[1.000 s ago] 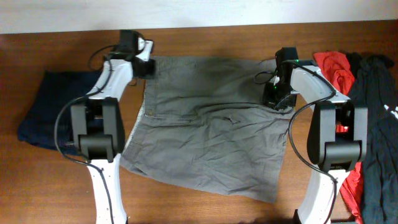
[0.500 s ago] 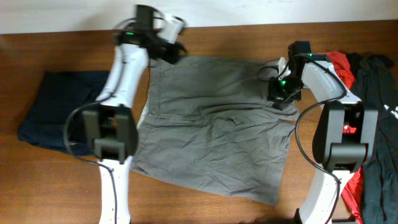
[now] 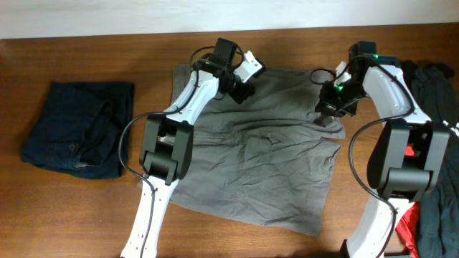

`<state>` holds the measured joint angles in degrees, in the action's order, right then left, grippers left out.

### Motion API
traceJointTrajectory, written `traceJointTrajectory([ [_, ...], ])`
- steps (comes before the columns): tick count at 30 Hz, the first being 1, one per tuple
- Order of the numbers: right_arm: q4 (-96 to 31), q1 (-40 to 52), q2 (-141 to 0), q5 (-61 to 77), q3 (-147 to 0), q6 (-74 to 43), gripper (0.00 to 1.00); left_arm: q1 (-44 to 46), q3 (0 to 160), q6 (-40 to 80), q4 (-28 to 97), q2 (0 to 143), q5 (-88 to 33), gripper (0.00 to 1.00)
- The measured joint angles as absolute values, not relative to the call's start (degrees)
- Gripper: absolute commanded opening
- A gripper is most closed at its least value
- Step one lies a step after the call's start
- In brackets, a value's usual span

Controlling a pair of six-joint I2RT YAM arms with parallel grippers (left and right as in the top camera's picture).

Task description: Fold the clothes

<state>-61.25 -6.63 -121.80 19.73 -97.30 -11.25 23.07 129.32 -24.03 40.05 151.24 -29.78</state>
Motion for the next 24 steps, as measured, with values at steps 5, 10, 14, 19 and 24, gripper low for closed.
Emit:
traceJointTrajectory([
  [5,-61.30,-3.84,-121.78,19.25,-97.30,-10.31,0.23,23.20,129.82,-22.48,40.03,151.26,-25.78,0.00],
  [10,-60.93,-1.67,-121.78,15.55,-96.53,-12.58,0.23,21.74,131.15,-17.37,42.11,151.15,-17.96,0.00],
  [14,-55.81,-0.69,-121.84,12.75,-92.95,-14.39,0.23,18.41,131.63,-14.72,46.09,150.47,-13.87,0.00],
  [19,-50.00,-0.47,-122.43,11.18,-87.77,-15.07,0.19,14.90,131.98,-12.62,49.10,149.99,-9.04,0.00],
  [24,-50.87,-0.47,-122.41,10.31,-87.20,-14.83,0.16,14.44,134.04,-12.29,53.25,150.12,-5.65,0.02],
])
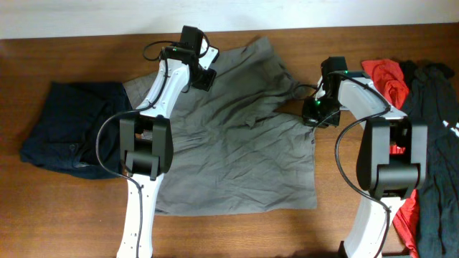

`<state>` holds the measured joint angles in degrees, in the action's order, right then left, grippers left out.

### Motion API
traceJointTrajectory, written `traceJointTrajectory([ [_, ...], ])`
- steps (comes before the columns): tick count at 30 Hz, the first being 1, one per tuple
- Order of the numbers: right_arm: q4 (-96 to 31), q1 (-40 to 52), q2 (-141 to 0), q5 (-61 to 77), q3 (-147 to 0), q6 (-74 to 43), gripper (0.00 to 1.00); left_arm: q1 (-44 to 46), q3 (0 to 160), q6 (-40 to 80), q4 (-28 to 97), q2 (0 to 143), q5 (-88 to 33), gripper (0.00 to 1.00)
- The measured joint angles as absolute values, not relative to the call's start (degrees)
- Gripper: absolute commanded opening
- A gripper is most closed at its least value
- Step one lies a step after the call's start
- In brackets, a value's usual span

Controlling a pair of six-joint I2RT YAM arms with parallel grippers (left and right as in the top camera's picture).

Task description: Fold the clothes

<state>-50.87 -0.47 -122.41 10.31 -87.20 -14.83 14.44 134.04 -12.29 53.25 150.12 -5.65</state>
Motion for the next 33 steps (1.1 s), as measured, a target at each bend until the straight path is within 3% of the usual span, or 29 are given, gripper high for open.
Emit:
traceJointTrajectory([
  [8,-37.87,-0.23,-120.53,17.34,-89.38,-12.64,0.13,14.61,139.13,-12.29,57.69,152.00,-2.94,0.05],
  [17,-22.15,3.64,-122.63,21.19,-91.00,-16.84,0.11,14.59,143.96,-12.32,53.98,152.62,-7.25,0.10],
  [28,-28.69,5.93,-129.38,19.31,-92.29,-18.02,0.10,15.14,144.18,-12.38,46.22,152.99,-21.54,0.13],
  [33,-31.09,5.93,-129.16,18.68,-92.66,-17.54,0.10,17.23,144.18,-12.45,45.15,155.52,-22.50,0.02],
])
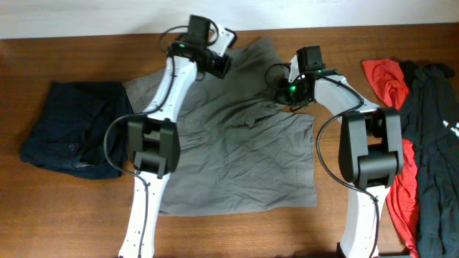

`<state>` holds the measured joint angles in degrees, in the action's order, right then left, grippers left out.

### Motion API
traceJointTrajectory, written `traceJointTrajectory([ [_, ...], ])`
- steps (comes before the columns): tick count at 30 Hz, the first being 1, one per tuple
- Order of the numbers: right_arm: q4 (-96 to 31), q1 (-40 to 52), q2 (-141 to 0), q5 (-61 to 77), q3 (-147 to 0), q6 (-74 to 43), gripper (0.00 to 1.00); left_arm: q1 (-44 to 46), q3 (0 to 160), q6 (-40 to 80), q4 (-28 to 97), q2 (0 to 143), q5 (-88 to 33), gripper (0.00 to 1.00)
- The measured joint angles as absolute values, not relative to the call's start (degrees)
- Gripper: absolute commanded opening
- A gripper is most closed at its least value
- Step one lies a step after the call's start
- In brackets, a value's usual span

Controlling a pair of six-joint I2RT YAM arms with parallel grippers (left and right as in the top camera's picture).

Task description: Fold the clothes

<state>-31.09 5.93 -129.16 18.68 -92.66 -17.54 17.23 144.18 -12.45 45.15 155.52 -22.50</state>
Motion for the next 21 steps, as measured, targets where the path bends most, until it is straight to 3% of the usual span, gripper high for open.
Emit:
traceJointTrajectory([
  [12,-40.82,5.48,-128.40,15.79,-94.15,-15.97,0.09,20.53,145.80,-10.37,47.64,158.39,-12.69,0.00],
  [21,-49.30,-0.73,-127.55,12.86,-94.45,-15.18,0.10,16.82,146.17,-8.25,48.80,158.39,-11.97,0.00],
])
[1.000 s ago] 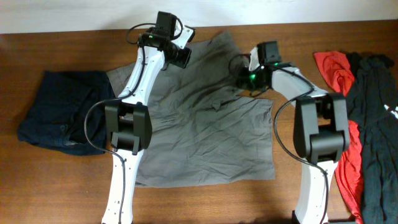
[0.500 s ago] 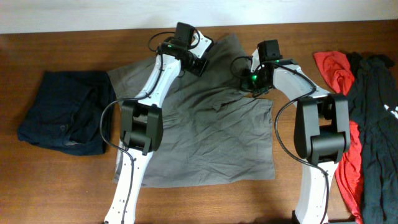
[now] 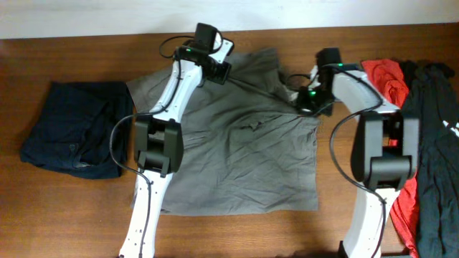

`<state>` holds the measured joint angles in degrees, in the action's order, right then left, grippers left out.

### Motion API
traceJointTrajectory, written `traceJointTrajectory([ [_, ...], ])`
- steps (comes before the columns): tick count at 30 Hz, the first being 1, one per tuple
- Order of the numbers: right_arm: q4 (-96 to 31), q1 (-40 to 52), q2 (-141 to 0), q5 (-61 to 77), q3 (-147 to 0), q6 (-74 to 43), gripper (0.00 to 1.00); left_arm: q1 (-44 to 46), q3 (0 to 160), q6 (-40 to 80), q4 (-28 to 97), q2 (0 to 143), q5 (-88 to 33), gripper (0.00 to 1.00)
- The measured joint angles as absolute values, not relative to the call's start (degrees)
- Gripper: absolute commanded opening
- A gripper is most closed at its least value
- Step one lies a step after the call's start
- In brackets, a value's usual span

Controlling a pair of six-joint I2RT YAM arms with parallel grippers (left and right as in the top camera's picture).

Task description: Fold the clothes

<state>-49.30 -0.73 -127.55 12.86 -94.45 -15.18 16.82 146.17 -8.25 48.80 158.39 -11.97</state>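
A grey shirt (image 3: 237,150) lies spread across the middle of the wooden table (image 3: 86,215), its lower edge nearly straight. My left gripper (image 3: 216,69) sits at the shirt's top edge, left of the raised collar part. My right gripper (image 3: 309,101) is at the shirt's upper right corner. A taut crease runs in the cloth between the two grippers, so both appear shut on the fabric. The fingertips themselves are hidden from overhead.
A folded dark navy garment (image 3: 75,129) lies at the left of the table. A red cloth (image 3: 384,79) and a heap of black clothes (image 3: 434,129) lie at the right edge, close to the right arm.
My right gripper has moved to the right and slightly down, away from the left one. The shirt's top edge between them is now stretched out rather than bunched. The left gripper shifted only slightly.
At first the shirt lay skewed toward the right with both grippers at its top corners. Then it lay further left and back, with its lower edge straightened. After that the grippers stood closer together with cloth bunched between them; now they are spread and the top is taut.
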Motion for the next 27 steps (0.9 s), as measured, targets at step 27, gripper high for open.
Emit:
traceJointTrajectory([
  [27,-29.71,4.36,-122.89,27.46,-92.55,-7.05,0.24,17.37,160.94,-9.04,58.98,160.81,-16.05,0.31],
])
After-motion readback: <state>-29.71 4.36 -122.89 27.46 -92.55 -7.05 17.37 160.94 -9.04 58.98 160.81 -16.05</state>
